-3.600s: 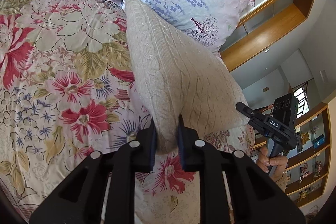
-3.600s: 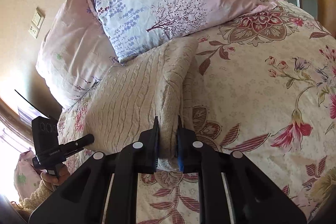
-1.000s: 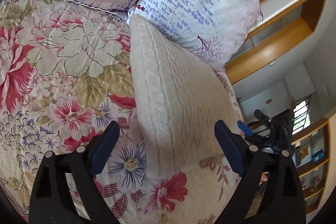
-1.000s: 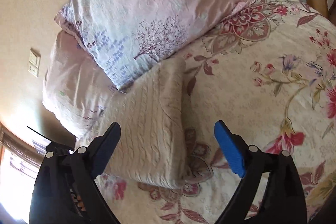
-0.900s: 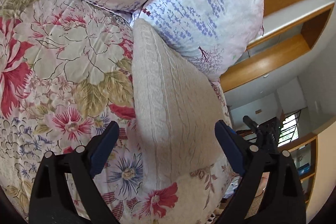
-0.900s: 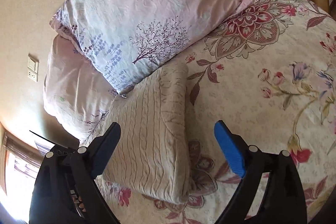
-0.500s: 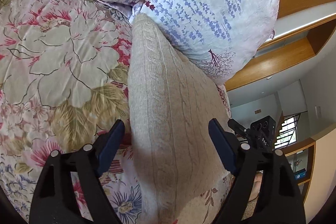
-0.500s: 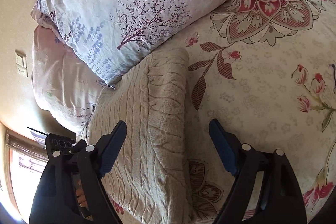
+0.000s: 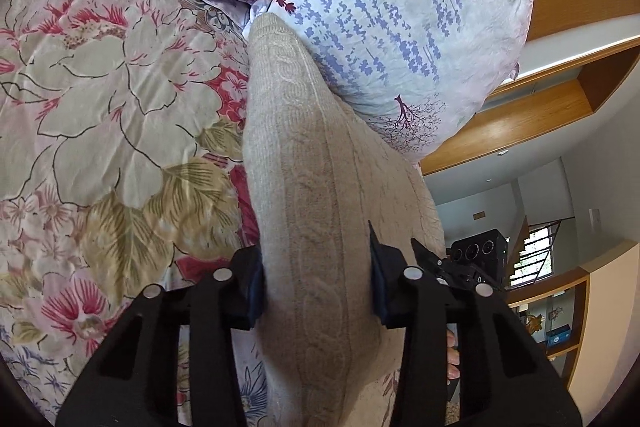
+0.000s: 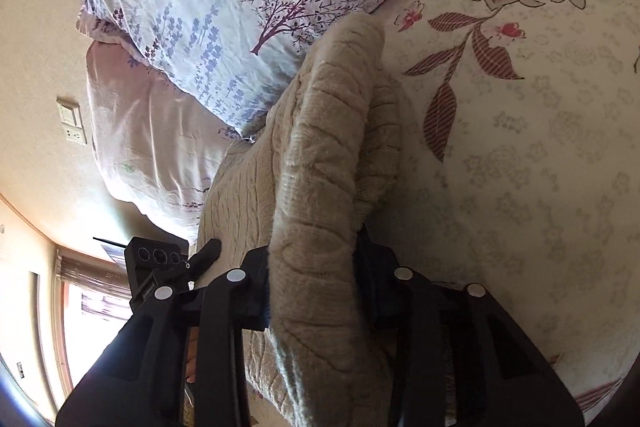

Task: Fold small clothes

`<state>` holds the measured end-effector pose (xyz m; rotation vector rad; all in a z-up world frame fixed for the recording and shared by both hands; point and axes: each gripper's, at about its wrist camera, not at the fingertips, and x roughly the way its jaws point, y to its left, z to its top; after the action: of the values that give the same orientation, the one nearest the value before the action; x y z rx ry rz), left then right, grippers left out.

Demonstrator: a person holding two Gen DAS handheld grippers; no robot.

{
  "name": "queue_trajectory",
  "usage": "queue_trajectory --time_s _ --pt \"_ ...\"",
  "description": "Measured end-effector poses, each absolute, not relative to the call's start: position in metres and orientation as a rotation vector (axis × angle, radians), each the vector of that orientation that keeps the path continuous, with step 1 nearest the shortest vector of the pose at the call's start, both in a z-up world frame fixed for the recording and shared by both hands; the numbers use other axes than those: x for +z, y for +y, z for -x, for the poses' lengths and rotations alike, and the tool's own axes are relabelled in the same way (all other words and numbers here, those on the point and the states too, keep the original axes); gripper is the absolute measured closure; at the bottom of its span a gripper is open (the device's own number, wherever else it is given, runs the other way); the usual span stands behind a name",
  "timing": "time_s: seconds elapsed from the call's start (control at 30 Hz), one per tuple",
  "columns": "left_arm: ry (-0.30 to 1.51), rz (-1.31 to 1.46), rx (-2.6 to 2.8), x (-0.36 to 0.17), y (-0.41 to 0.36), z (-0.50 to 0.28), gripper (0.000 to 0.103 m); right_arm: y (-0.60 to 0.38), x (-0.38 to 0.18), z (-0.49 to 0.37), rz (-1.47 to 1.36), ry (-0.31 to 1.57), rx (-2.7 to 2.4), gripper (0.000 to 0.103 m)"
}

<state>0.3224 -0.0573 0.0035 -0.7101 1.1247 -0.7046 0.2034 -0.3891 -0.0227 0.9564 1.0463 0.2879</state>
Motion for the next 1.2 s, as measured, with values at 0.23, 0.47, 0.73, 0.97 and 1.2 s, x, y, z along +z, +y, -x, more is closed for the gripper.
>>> queue_trajectory --time_s 0.23,0.47,0.73,0.97,1.2 --pt "1.078 0.621 -0.618 0.026 0.008 -0.300 0.064 -0.316 -0.014 -0.229 -0.811 1.087 0.399 0.072" --pt "1.049 0.580 -0.493 0.019 0.080 -0.280 0.061 -0.232 -0.015 -0.258 -0.631 1.084 0.476 0.072" --pt "1.000 0.448 -0.460 0.019 0.068 -0.284 0.050 -0.242 -0.024 -0.252 -0.701 1.117 0.425 0.071" --pt "0.847 0.430 -0.430 0.053 0.092 -0.258 0.040 -0.261 -0.005 -0.252 -0.717 1.036 0.351 0.050" --pt "0.760 0.238 -0.583 0.080 0.035 -0.225 0.030 -0.256 -0.004 -0.265 -0.693 1.000 0.336 0.085"
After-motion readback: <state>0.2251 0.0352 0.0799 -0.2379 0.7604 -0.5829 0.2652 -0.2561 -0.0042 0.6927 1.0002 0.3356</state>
